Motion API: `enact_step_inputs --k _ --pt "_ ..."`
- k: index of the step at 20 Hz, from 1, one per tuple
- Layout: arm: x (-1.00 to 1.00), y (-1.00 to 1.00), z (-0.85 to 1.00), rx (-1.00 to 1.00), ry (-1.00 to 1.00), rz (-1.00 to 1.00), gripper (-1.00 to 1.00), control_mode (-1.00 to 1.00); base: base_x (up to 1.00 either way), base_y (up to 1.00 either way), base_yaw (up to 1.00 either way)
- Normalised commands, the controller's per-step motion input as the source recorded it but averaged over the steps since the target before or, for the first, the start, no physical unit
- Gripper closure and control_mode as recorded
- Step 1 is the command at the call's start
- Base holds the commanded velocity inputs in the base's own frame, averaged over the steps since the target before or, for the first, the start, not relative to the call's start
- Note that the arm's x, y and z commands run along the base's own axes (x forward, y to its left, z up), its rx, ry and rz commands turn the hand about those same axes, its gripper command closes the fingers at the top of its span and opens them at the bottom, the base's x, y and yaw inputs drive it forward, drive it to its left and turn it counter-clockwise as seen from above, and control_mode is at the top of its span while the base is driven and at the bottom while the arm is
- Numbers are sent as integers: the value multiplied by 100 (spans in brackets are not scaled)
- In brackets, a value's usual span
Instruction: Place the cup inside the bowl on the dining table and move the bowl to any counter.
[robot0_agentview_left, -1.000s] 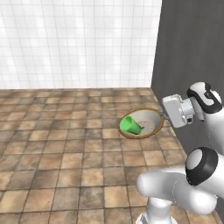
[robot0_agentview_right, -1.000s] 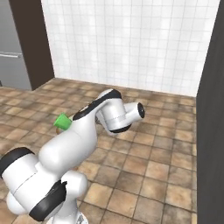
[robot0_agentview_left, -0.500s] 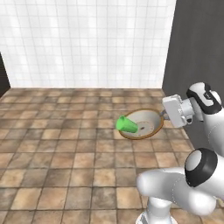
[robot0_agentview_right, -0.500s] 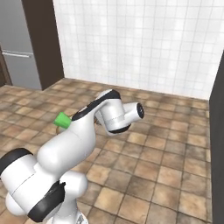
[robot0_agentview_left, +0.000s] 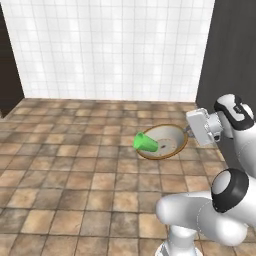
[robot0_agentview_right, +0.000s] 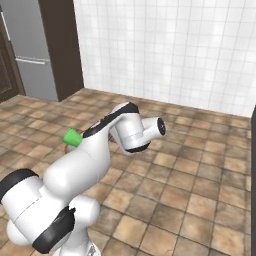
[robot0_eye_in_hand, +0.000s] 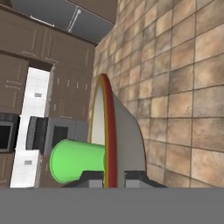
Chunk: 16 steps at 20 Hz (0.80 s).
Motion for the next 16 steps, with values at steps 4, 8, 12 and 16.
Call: enact_step_inputs --k 4,8,12,16 --pt "0 0 0 0 0 0 100 100 12 27 16" --pt "0 0 0 0 0 0 100 100 13 25 16" --pt "0 0 0 0 0 0 100 100 14 24 16" --pt "0 0 0 0 0 0 100 100 8 22 16"
